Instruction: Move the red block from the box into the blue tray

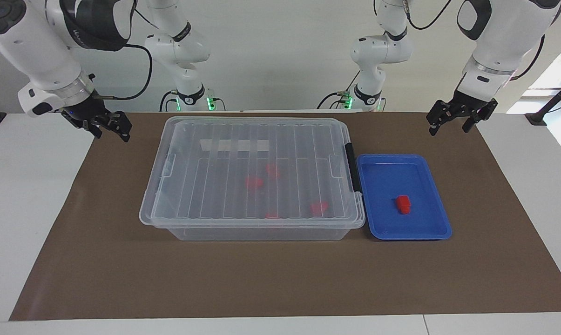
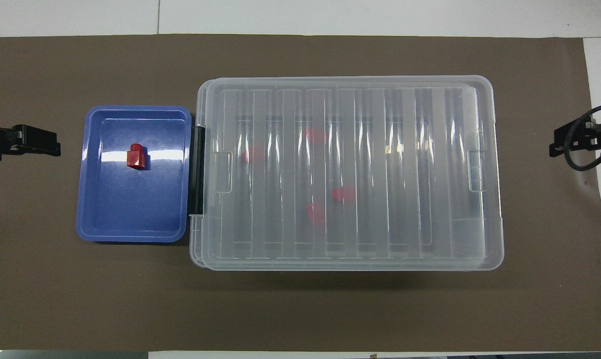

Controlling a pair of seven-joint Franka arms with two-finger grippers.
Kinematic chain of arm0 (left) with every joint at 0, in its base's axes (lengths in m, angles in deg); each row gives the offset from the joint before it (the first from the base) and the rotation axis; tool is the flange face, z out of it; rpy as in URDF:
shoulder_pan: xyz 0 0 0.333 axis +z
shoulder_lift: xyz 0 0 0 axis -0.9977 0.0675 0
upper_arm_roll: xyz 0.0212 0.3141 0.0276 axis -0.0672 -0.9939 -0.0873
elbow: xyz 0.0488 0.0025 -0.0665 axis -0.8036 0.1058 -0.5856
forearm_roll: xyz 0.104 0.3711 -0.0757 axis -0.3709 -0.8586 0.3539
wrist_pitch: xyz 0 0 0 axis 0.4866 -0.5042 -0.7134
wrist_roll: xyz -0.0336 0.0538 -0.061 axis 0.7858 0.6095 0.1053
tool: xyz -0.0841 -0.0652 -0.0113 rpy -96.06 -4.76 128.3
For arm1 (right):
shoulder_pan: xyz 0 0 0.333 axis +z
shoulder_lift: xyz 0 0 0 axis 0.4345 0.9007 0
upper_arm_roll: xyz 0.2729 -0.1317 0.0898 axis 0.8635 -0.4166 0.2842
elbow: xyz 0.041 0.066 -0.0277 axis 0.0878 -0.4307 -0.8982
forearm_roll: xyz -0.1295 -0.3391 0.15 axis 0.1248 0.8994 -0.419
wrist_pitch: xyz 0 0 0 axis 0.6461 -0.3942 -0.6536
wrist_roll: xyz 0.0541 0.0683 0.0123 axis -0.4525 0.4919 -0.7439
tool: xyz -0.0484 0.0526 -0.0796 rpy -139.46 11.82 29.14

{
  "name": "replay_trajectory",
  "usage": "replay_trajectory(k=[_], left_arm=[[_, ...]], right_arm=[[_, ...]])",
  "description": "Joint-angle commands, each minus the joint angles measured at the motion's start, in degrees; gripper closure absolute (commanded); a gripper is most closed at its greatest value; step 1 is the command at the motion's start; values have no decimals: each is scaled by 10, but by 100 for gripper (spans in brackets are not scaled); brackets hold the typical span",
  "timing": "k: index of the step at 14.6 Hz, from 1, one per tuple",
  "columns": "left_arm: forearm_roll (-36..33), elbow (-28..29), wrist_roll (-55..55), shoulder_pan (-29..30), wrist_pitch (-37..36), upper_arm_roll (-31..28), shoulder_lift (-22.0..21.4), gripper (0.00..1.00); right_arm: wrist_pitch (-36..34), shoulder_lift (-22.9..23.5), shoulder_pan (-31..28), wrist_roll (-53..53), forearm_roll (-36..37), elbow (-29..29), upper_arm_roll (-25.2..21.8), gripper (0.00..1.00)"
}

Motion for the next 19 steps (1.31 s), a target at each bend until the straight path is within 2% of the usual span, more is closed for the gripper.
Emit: replay_trajectory(k=[1,6,10,12,19], left_arm=[[5,10,-6,4,-2,0,-11,0],[5,10,-6,4,-3,0,-11,0],[5,10,-6,4,-2,0,-11,0],[5,9,-6,4,-2,0,-11,0],[5,10,-6,4,-3,0,-11,0]], right_arm=[[11,-9,16,-7,-1,1,-4,0],[51,-19,17,-6,-2,-15,-1,0],[44,-23,18,-6,-3,-18,1,0],[51,-49,20,-7,-3,-52,1,0],[55,-38,19,-6,-3,-43,2,0]])
